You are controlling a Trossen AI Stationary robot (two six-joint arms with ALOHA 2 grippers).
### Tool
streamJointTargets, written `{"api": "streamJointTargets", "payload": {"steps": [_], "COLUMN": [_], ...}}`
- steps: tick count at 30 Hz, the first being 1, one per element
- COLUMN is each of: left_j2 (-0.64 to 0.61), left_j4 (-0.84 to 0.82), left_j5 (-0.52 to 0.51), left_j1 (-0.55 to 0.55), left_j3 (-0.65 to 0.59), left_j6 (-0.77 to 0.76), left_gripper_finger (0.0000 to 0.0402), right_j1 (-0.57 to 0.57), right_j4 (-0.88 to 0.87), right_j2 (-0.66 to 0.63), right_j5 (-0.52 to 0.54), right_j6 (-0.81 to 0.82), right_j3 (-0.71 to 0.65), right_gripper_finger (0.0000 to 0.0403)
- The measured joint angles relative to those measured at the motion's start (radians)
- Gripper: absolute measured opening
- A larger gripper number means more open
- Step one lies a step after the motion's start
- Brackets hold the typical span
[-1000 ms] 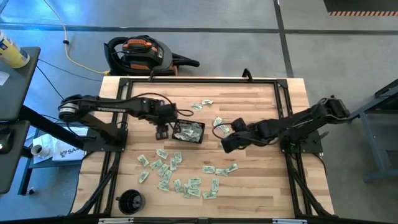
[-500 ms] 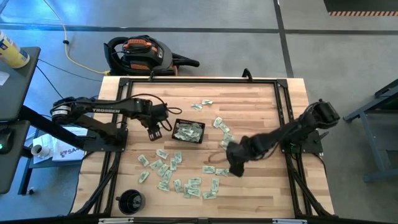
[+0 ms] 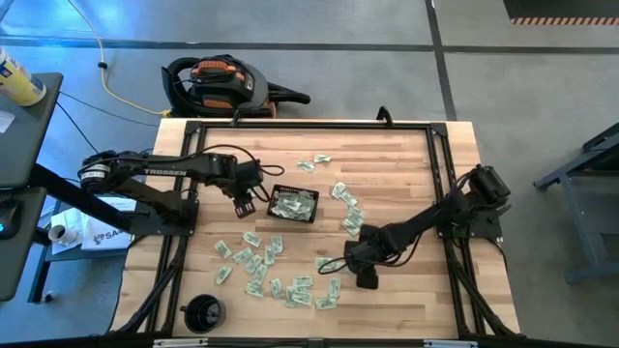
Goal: Pick and place Stevia / Truvia into bins
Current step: Put the green stevia packet into the black basket
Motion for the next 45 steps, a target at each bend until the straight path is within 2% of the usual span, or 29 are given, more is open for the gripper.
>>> {"api": "streamJointTargets", "payload": {"steps": [3,5,11,13,16,20,22,25,27,30,35,39,41,45], "left_j2": [0.000,0.000,0.000,0.000,0.000,0.000,-0.003,-0.038,-0.075,-0.138,-0.221,-0.228,-0.225,-0.225], "left_j4": [-0.001,-0.003,-0.094,-0.125,-0.137,-0.136,-0.127,-0.091,-0.063,-0.042,0.053,0.136,0.177,0.221], "left_j5": [-0.001,-0.005,-0.101,-0.109,-0.116,-0.120,-0.121,-0.076,-0.023,0.054,0.244,0.255,0.254,0.229], "left_j1": [0.000,0.000,0.030,0.069,0.136,0.231,0.273,0.324,0.351,0.377,0.401,0.399,0.399,0.399], "left_j3": [0.000,0.000,0.000,0.000,0.000,0.000,-0.006,-0.020,-0.021,-0.031,-0.104,-0.196,-0.229,-0.257], "left_j6": [0.000,0.000,0.000,0.000,0.000,0.030,0.065,0.112,0.140,0.133,-0.007,-0.158,-0.185,-0.246], "left_gripper_finger": [0.0172,0.0172,0.0169,0.0166,0.0165,0.0165,0.0165,0.0165,0.0165,0.0165,0.0165,0.0166,0.0166,0.0166], "right_j1": [-0.007,-0.019,-0.067,-0.083,-0.119,-0.213,-0.274,-0.380,-0.439,-0.505,-0.547,-0.557,-0.556,-0.554], "right_j4": [-0.008,-0.035,-0.159,-0.198,-0.211,-0.126,-0.102,-0.016,0.021,0.102,0.086,0.015,-0.028,-0.125], "right_j2": [0.005,0.006,0.005,-0.008,-0.059,-0.183,-0.223,-0.237,-0.210,-0.125,0.029,0.132,0.157,0.169], "right_j5": [-0.002,-0.004,-0.098,-0.112,-0.091,0.034,0.082,0.093,0.076,-0.035,-0.159,-0.208,-0.225,-0.195], "right_j6": [0.036,0.067,0.095,0.133,0.207,0.281,0.275,0.190,0.112,0.018,-0.062,-0.086,-0.102,-0.141], "right_j3": [0.001,0.001,0.001,-0.001,-0.010,0.010,0.026,0.082,0.128,0.209,0.358,0.456,0.502,0.556], "right_gripper_finger": [0.0233,0.0201,0.0048,0.0014,0.0021,0.0005,0.0009,0.0005,0.0004,0.0012,0.0036,0.0078,0.0106,0.0169]}}
